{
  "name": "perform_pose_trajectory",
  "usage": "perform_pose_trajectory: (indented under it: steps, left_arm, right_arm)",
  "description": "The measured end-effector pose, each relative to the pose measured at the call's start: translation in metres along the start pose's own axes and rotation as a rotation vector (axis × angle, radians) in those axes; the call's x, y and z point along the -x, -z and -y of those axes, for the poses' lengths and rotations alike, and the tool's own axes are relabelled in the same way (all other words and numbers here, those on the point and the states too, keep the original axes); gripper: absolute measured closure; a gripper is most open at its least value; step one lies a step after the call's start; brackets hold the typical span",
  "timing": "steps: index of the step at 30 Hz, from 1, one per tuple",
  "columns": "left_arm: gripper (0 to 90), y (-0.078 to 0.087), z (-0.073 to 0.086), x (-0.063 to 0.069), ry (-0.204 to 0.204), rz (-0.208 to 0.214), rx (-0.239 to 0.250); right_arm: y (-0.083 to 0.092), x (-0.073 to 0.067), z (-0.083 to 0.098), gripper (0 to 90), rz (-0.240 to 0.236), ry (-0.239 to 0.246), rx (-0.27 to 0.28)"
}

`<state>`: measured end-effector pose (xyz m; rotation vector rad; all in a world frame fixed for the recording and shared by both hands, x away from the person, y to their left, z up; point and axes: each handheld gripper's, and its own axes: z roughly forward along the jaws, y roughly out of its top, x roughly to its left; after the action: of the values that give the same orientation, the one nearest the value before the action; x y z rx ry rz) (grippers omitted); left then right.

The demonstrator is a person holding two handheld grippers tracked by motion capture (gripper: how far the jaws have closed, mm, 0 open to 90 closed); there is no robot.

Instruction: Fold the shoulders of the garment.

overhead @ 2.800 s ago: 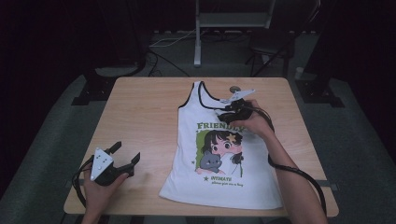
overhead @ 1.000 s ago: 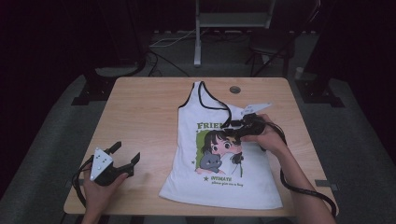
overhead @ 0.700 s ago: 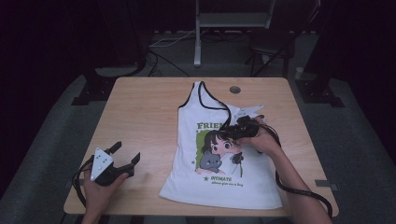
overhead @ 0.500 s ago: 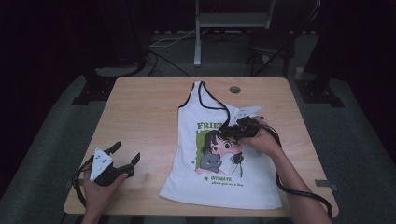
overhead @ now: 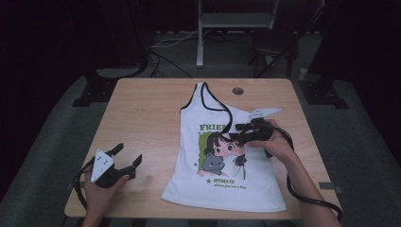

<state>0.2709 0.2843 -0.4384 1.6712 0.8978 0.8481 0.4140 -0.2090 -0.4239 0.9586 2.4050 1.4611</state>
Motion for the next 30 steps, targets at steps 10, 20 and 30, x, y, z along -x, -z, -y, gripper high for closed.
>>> perform_pose_trajectory:
  steps: [10, 20, 30]
  left_arm:
    - [19.5, -0.019, -0.015, 0.011, 0.010, 0.073, -0.015]
    - [19.5, -0.073, -0.063, 0.007, 0.003, 0.162, -0.080]
    - [19.5, -0.135, -0.101, 0.003, -0.001, 0.187, -0.126]
  right_arm:
    - [0.046, -0.007, 0.027, 21.3, 0.169, -0.082, 0.105]
    - [0.086, -0.020, 0.058, 13.3, 0.265, -0.123, 0.183]
    - [0.101, -0.030, 0.076, 13.3, 0.300, -0.163, 0.257]
